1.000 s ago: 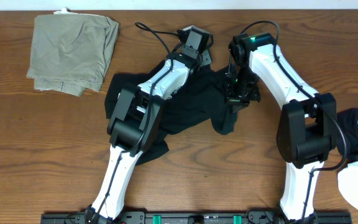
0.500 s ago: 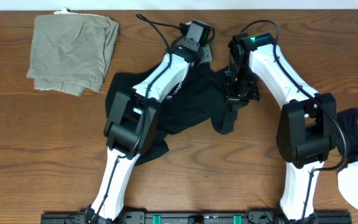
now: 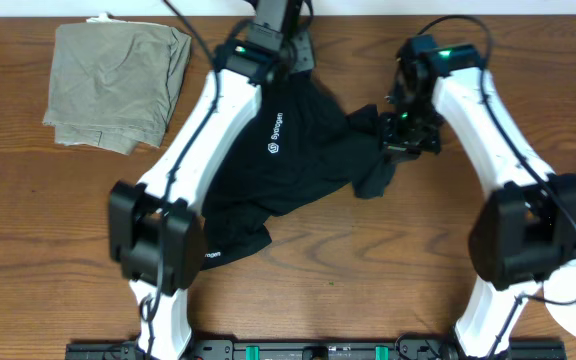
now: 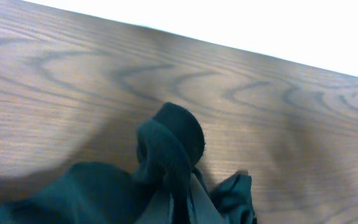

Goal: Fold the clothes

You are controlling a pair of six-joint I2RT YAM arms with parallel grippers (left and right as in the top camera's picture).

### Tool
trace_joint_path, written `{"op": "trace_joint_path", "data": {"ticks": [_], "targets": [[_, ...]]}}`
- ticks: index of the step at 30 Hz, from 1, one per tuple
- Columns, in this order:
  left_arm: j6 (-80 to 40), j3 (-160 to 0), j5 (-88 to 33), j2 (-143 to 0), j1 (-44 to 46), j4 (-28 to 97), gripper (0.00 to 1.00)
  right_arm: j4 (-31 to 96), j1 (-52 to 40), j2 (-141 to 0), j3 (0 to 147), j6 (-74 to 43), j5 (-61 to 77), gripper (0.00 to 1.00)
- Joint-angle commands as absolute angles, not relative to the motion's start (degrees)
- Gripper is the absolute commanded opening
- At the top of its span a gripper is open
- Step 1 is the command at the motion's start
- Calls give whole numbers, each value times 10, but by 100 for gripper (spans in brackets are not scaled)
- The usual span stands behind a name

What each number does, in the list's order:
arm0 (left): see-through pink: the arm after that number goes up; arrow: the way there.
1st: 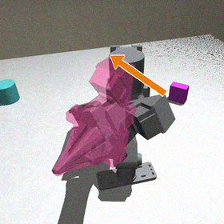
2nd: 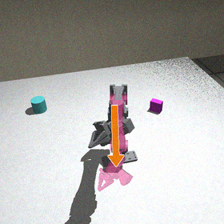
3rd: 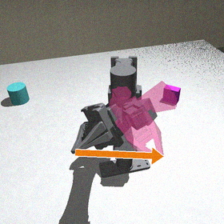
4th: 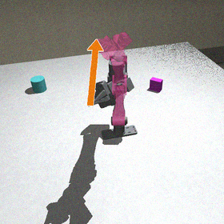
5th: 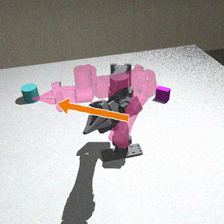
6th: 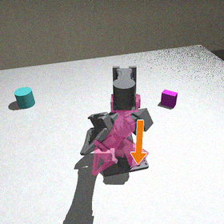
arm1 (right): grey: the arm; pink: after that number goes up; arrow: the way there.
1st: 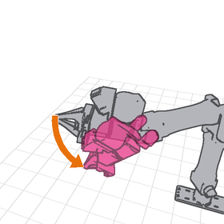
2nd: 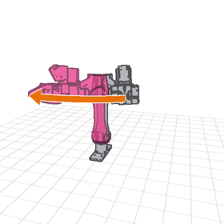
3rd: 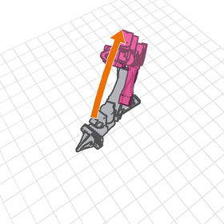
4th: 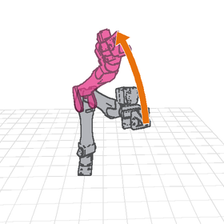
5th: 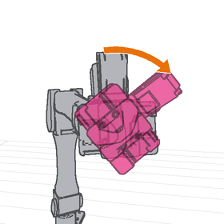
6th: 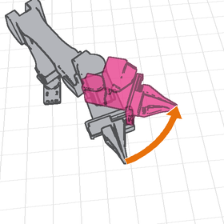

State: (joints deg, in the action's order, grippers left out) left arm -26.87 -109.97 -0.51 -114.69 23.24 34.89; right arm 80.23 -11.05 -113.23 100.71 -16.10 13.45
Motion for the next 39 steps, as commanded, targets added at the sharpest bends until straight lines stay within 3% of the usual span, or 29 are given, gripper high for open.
{"op": "trace_joint_path", "data": {"ticks": [1,19,32,39], "targets": [[-251,-1117,33,-1094,215,379,6,804,-86,-1080,1007,-167,137,1],[-231,-1117,46,-906,145,500,6,801,90,-911,1010,-159,137,1],[-227,-1117,42,-753,145,534,6,856,100,-845,1144,-140,137,1],[-232,-1117,-26,-685,145,554,6,920,98,-843,1218,-140,137,1]]}}
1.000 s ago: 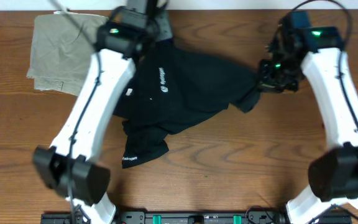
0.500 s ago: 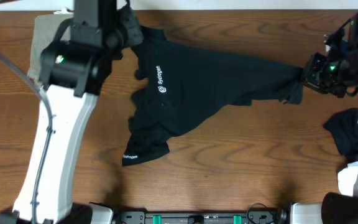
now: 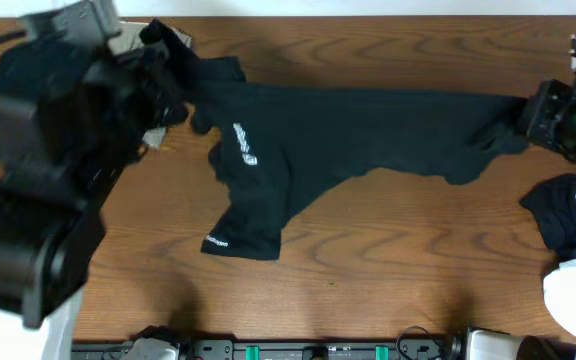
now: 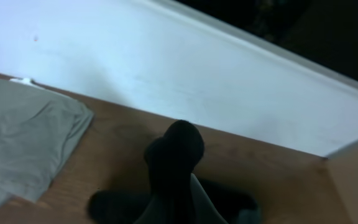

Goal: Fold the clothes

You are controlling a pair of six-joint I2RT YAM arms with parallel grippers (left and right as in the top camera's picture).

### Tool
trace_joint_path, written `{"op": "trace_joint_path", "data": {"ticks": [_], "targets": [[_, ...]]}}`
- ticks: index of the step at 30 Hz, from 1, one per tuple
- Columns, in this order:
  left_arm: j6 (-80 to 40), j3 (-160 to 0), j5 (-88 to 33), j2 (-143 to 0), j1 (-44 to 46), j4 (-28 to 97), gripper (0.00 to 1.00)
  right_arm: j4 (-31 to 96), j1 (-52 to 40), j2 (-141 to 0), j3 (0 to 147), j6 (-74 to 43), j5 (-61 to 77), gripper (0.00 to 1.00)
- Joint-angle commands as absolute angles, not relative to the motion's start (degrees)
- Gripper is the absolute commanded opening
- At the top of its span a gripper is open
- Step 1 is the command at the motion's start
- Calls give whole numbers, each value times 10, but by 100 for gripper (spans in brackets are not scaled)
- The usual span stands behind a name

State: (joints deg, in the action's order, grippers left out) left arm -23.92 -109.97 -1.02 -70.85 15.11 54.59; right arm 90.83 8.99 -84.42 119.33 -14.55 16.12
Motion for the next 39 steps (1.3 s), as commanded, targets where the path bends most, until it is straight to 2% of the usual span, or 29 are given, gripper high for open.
{"op": "trace_joint_path", "data": {"ticks": [1,10,16,22,30,35,39], "targets": [[-234,-1117,-35,-679,145,561,6,927,95,-843,1224,-140,137,1],[-263,-1117,-95,-640,145,613,6,953,74,-825,1263,-142,138,1],[-256,-1117,-41,-675,145,572,6,875,74,-835,1265,-165,138,1],[-218,-1117,-1,-785,145,462,6,779,74,-893,1265,-189,138,1],[-148,-1117,63,-960,144,183,6,621,74,-999,1265,-210,159,1],[-126,-1117,158,-985,144,30,6,523,84,-1017,1268,-213,168,1],[-65,-1155,182,-966,144,41,6,525,96,-1016,1315,-210,176,2]]}}
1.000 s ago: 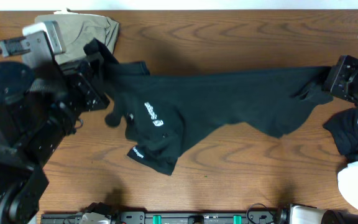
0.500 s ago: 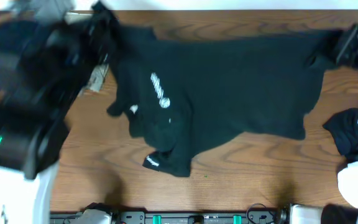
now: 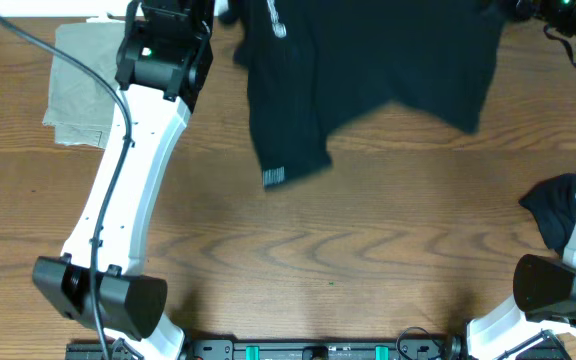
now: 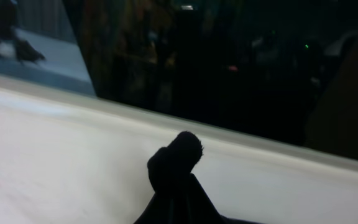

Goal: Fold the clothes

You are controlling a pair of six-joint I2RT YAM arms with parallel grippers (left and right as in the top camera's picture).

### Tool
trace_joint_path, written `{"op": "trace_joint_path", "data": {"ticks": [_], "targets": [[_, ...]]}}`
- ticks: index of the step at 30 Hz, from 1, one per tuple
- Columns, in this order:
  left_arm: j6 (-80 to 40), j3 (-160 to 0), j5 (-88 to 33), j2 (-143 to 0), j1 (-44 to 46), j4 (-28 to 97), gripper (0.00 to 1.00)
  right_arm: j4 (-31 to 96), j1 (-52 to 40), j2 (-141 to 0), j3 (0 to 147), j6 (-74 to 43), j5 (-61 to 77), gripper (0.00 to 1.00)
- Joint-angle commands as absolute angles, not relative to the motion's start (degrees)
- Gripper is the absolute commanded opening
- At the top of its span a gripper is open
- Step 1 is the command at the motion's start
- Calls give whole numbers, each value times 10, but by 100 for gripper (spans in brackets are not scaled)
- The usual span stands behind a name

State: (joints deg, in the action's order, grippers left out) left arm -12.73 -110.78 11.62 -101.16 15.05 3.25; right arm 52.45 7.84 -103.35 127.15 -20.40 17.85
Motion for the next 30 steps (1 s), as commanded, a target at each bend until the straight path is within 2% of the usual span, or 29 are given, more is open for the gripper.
{"op": "trace_joint_path", "data": {"ticks": [1,4,7,15,17,23,28,30], "targets": [[-64,-1158,181,-958,144,56,6,533,97,-1016,1327,-204,179,2],[-65,-1158,180,-926,146,121,6,569,97,-1016,1348,-196,178,2],[-85,-1158,163,-905,146,248,6,631,97,-1017,1346,-170,178,2],[-260,-1123,157,-938,146,583,6,777,94,-1023,1216,-125,178,1],[-293,-1104,150,-957,146,633,6,796,94,-1023,1167,-126,176,1],[-294,-1090,53,-988,146,737,5,871,92,-1022,1105,-126,138,1],[-294,-1090,27,-988,146,823,8,954,78,-1022,1102,-94,107,2],[-292,-1090,27,-988,146,842,12,973,71,-1022,1101,-88,103,5]]}}
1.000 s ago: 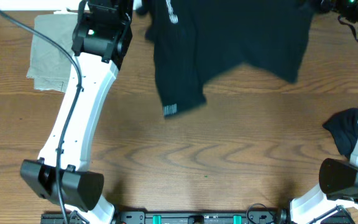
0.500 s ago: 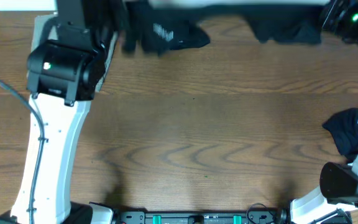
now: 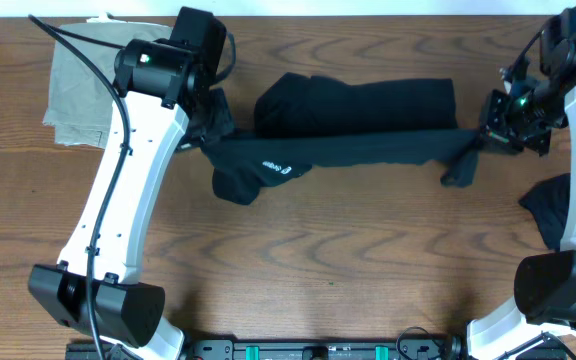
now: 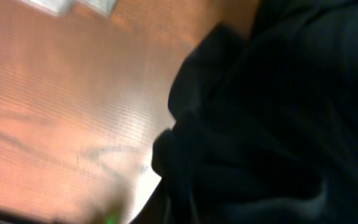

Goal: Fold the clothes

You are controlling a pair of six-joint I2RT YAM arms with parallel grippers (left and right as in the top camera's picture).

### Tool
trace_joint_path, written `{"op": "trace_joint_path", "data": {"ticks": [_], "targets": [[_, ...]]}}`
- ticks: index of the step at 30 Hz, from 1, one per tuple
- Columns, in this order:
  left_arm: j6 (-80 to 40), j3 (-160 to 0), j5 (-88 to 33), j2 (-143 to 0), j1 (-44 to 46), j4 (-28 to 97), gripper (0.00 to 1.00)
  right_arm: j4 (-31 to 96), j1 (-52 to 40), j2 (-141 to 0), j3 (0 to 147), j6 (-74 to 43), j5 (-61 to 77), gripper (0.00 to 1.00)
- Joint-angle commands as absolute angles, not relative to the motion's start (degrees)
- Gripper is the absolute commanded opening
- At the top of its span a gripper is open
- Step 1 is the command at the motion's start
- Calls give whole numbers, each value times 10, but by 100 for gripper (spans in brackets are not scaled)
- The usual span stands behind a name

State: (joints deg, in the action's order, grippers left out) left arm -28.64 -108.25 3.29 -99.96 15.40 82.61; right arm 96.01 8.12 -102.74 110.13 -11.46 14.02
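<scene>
A black shirt (image 3: 353,105) with a small white logo lies stretched left to right across the far half of the wooden table (image 3: 318,270). Its upper part is doubled over itself, and a narrower band runs below it. My left gripper (image 3: 211,122) is shut on the shirt's left end. My right gripper (image 3: 490,128) is shut on its right end, where a corner (image 3: 458,168) hangs down. In the blurred left wrist view, black cloth (image 4: 272,112) fills the right side and hides the fingers.
A folded olive-grey garment (image 3: 93,70) lies at the far left corner. Another dark garment (image 3: 553,208) sits at the right edge beside the right arm. A white wall runs along the table's far edge.
The shirt hung spread out at the table's far edge, held high. Now it lies on the table, doubled over, with both grippers nearer the table's middle depth and still holding its ends.
The shirt first lay crumpled mid-table with both grippers on it. It was then pulled wide between them, then held spread at the far edge. Now it rests on the table as a long, folded-over band.
</scene>
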Motion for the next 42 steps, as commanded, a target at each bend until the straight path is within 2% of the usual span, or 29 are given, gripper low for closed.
{"op": "trace_joint_path", "data": {"ticks": [1,3,4,5,6,16,18,22,24,27,32,37,42], "targets": [[-292,-1090,24,-988,146,850,16,973,67,-1022,1101,-80,103,6],[-285,-1090,14,-988,146,863,23,973,60,-1021,1099,-76,89,15],[-274,-1090,6,-988,146,871,27,973,57,-1021,1098,-76,79,35],[-267,-1090,0,-988,146,877,43,973,54,-1021,1098,-76,73,46],[-259,-1090,-6,-988,146,883,54,973,52,-1021,1098,-76,70,50],[-251,-1090,-11,-988,146,914,57,973,52,-1009,1098,-76,70,51],[-251,-1090,-11,-988,146,911,68,973,52,-1005,1098,-76,73,53],[-250,-1090,-22,-988,146,886,93,973,49,-1005,1098,-54,98,69],[-226,-1090,-60,-989,146,872,98,973,42,-1005,1098,-40,105,75],[-198,-1089,-109,-992,146,869,98,971,28,-1005,1098,-35,109,80],[-198,-1047,-110,-992,146,865,98,959,7,-1005,1098,-36,109,88],[-265,-952,-114,-992,146,832,98,940,-2,-1005,1098,-44,109,99],[-281,-844,-195,-992,146,742,98,939,-2,-1005,1098,-46,109,99]]}}
